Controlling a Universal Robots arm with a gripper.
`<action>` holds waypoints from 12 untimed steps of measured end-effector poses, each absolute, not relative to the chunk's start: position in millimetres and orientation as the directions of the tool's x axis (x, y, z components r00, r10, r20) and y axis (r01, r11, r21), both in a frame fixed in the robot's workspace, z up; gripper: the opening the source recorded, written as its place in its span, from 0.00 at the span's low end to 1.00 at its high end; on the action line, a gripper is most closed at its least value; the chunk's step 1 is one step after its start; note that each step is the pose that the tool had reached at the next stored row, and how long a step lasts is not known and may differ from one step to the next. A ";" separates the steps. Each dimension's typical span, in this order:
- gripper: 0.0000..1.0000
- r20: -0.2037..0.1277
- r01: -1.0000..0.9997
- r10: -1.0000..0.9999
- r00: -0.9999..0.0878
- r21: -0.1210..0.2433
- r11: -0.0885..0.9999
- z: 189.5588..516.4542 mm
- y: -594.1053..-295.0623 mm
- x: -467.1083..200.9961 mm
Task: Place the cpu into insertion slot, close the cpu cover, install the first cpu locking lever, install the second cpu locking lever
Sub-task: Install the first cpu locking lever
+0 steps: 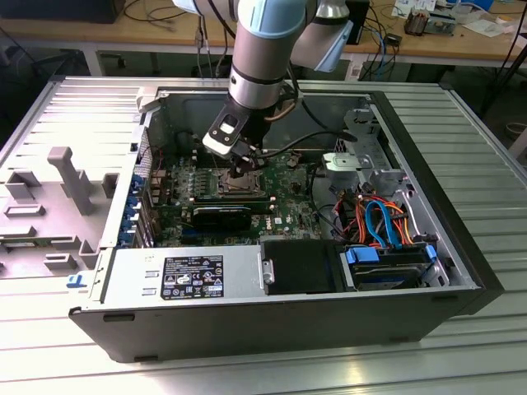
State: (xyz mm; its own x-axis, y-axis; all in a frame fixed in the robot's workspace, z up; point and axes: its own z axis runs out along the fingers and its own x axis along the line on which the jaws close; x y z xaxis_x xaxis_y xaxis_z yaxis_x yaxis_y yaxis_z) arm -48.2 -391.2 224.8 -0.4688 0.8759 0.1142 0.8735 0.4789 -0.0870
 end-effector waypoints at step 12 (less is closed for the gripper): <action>0.11 0.114 0.774 0.778 -0.618 -0.087 0.628 224.8 -391.2 -48.2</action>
